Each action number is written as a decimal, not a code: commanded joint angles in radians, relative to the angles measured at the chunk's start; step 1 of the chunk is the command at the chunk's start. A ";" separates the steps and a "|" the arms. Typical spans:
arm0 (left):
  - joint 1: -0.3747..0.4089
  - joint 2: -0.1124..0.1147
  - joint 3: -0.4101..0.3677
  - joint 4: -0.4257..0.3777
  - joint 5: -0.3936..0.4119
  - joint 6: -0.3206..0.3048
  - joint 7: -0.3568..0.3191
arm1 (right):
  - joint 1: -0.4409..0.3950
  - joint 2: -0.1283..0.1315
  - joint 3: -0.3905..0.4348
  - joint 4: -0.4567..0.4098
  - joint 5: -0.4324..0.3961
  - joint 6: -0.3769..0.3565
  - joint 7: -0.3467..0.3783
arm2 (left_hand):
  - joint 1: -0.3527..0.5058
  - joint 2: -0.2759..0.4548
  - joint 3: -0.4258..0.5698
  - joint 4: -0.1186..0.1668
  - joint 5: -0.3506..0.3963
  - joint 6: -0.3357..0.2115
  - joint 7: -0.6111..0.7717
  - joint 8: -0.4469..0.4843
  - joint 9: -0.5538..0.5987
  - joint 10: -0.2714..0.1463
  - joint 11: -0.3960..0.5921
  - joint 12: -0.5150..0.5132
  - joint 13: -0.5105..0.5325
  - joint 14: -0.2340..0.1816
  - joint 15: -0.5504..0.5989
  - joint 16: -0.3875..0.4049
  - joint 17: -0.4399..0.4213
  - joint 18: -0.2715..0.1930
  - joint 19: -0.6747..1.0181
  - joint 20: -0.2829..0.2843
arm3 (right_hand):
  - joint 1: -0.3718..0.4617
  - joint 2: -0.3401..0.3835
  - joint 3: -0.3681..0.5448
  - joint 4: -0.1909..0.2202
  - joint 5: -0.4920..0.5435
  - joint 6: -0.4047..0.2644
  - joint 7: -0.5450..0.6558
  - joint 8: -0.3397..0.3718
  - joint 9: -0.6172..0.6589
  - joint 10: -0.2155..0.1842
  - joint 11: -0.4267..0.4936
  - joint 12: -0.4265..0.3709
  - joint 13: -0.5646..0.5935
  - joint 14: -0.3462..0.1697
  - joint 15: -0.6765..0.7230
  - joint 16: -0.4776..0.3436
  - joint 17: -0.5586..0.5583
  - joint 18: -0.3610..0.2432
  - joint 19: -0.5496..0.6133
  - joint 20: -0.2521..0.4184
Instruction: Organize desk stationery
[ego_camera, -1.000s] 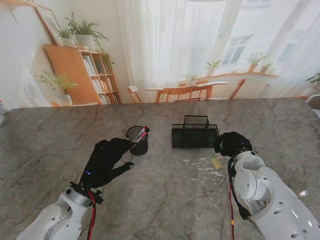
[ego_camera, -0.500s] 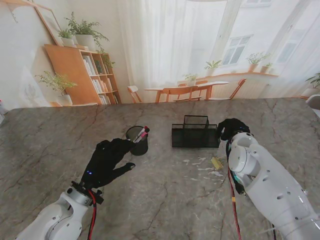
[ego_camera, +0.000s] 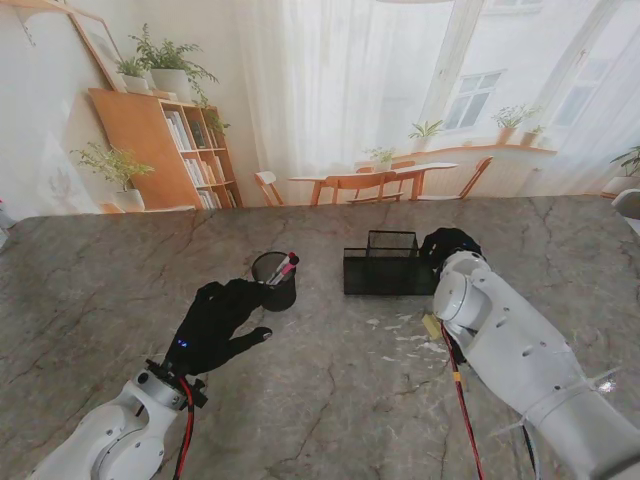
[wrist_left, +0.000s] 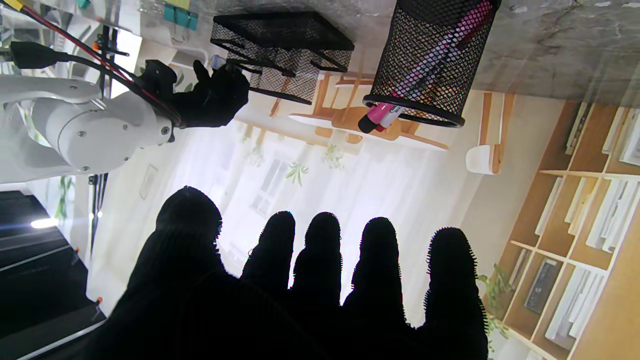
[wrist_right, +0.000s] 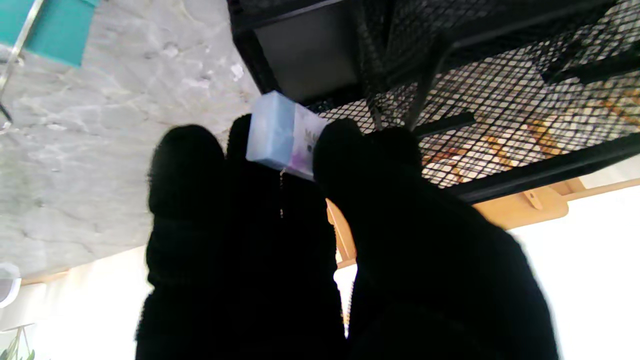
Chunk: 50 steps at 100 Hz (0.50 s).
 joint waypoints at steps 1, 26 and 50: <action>-0.001 0.001 0.006 0.004 0.002 0.002 -0.005 | 0.017 -0.015 -0.004 0.006 0.013 0.009 0.007 | 0.012 0.076 -0.015 -0.068 0.020 -0.015 0.012 0.017 0.004 -0.016 0.001 0.010 0.013 -0.022 0.008 0.005 -0.007 0.000 0.006 0.016 | 0.110 0.051 0.038 0.049 -0.019 0.002 -0.005 -0.020 0.015 -0.038 0.037 0.002 -0.001 -0.010 0.007 -0.007 0.022 -0.084 0.000 -0.014; -0.002 0.002 0.007 0.007 0.002 0.000 -0.007 | 0.037 -0.028 -0.026 0.040 0.042 0.013 -0.010 | 0.011 0.078 -0.015 -0.068 0.021 -0.018 0.013 0.018 0.005 -0.017 0.001 0.010 0.014 -0.025 0.008 0.004 -0.007 0.001 0.006 0.017 | 0.017 0.021 0.008 0.097 -0.146 0.017 0.059 -0.095 -0.057 0.004 0.008 0.027 -0.046 -0.005 0.001 -0.024 -0.013 -0.084 -0.014 -0.019; -0.004 0.002 0.008 0.010 0.002 -0.002 -0.005 | 0.033 -0.024 -0.024 0.035 0.041 0.002 0.000 | 0.010 0.080 -0.015 -0.068 0.023 -0.017 0.013 0.018 0.006 -0.017 0.001 0.010 0.014 -0.023 0.007 0.004 -0.008 0.002 0.004 0.016 | -0.085 0.024 -0.003 0.119 -0.249 0.063 -0.007 -0.107 -0.183 0.032 0.035 -0.014 -0.120 -0.003 0.002 -0.029 -0.068 -0.060 -0.024 0.002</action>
